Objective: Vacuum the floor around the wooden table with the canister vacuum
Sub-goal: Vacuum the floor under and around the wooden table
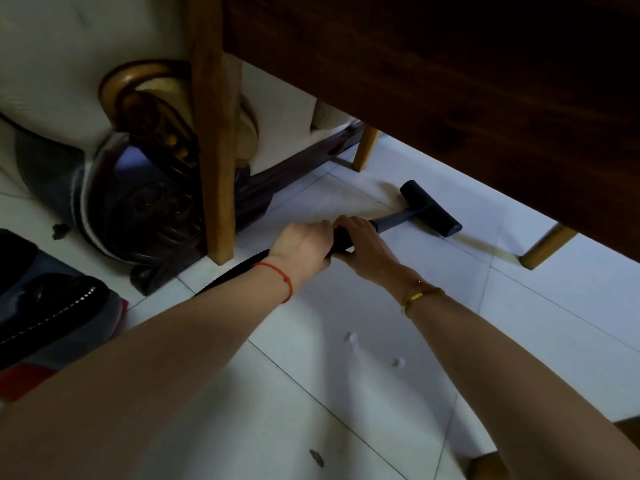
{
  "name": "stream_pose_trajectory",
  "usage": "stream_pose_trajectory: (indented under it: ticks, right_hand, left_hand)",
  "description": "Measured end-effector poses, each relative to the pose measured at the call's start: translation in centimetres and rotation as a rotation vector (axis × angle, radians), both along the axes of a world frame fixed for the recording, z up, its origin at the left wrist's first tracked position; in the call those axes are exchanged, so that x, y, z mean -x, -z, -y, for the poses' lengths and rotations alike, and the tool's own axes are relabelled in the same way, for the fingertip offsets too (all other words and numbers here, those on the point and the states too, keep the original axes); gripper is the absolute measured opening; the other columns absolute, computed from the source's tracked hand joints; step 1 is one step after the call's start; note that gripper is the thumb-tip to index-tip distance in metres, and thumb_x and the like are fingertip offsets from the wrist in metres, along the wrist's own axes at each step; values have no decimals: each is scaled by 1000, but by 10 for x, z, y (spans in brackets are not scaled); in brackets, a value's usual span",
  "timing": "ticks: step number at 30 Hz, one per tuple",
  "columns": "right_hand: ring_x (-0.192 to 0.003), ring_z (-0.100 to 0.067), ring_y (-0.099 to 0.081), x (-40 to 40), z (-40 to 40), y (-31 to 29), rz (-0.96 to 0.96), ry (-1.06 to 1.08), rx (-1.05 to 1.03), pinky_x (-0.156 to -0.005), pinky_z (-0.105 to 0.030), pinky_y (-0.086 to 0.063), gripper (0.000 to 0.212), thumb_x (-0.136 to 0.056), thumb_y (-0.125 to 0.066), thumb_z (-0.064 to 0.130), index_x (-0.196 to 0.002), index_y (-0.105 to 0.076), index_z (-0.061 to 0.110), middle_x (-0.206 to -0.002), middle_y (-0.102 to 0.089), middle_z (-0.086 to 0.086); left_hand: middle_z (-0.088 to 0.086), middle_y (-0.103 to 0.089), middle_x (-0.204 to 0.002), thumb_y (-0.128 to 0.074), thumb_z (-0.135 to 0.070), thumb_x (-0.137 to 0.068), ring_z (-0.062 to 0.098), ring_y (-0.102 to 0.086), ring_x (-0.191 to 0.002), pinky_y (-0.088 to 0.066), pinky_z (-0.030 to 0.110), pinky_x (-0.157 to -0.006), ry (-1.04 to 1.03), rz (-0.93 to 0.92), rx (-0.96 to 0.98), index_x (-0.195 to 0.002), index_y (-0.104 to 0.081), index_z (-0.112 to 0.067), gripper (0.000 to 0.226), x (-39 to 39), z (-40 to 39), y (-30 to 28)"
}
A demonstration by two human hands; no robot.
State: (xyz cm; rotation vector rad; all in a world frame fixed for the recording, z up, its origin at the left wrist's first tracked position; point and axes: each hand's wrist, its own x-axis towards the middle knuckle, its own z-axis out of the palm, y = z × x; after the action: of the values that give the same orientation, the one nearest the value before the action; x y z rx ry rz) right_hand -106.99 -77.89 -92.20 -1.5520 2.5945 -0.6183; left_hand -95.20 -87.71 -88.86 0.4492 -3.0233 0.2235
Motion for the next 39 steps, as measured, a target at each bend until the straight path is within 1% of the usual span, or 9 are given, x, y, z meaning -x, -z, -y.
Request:
stream_pose_trajectory:
  ticks: [5,10,15,21,25,28,32,36,39]
  right_hand:
    - [-110,-24,-45,3,12,4,23,-28,18,-85,-28,-35,29,-86,-69,25,-108,-54,13,-113,-56,-7]
    - [-109,-23,-45,-11,34,6,25,-63,40,-83,-26,-32,28,-87,-67,22,-109,-53,13,-113,-55,-6]
    - [-98,-23,-46,-41,54,8,25,-158,55,-80,-33,-40,25,-87,-66,27,-104,-54,12,-103,-56,-7]
    - [-93,-25,-49,-85,68,-5,20,-223,70,-78,-36,-41,26,-81,-69,16,-101,-54,10,-99,-57,-9]
    - [-85,-20,-48,-121,65,-14,-2,-265,114,-77,-31,-37,24,-80,-69,15,-97,-55,7,-92,-57,-10]
    - [-85,-19,-47,-148,59,-22,-1,-297,130,-78,-28,-34,23,-80,-68,14,-97,-55,7,-91,-56,-9]
    - [-84,-17,-47,-181,51,-29,44,-310,130,-82,-30,-35,21,-80,-66,16,-96,-54,10,-90,-57,-8]
    - [-83,-13,-43,-209,41,-39,59,-312,128,-79,-24,-28,21,-82,-67,16,-97,-54,11,-91,-57,-6]
    - [-83,-17,-47,-224,35,-45,48,-331,136,-78,-27,-34,20,-82,-67,18,-97,-54,14,-90,-57,-4]
  left_hand:
    - [8,-62,-111,-50,-28,-95,23,-63,-97,-39,29,-68,-36,-4,-16,-121,-45,-6,34,2,9,2]
    - [9,-64,-104,-51,-23,-93,26,-65,-90,-38,30,-63,-55,-46,-39,-115,-48,-5,29,-19,27,0]
    - [10,-64,-105,-52,-27,-94,27,-66,-90,-39,31,-62,-71,-22,-7,-115,-48,-6,30,-56,41,-5]
    - [8,-64,-104,-50,-30,-94,25,-66,-89,-38,30,-61,-82,-47,3,-114,-46,-8,30,-108,46,-19]
    - [6,-65,-103,-50,-31,-94,24,-67,-88,-38,30,-62,-75,-57,27,-113,-47,-9,29,-145,41,-29]
    - [6,-64,-101,-50,-32,-94,24,-67,-86,-40,30,-63,-83,-58,19,-112,-47,-10,29,-174,35,-36]
    - [6,-65,-96,-50,-31,-92,26,-67,-82,-39,31,-61,-89,-64,27,-107,-48,-10,26,-208,26,-46]
    - [5,-65,-94,-50,-33,-92,25,-67,-80,-38,30,-60,-76,-70,48,-106,-48,-11,27,-237,16,-57]
    - [5,-64,-93,-50,-35,-92,25,-66,-79,-38,30,-60,-64,-68,48,-106,-48,-11,28,-255,10,-64]
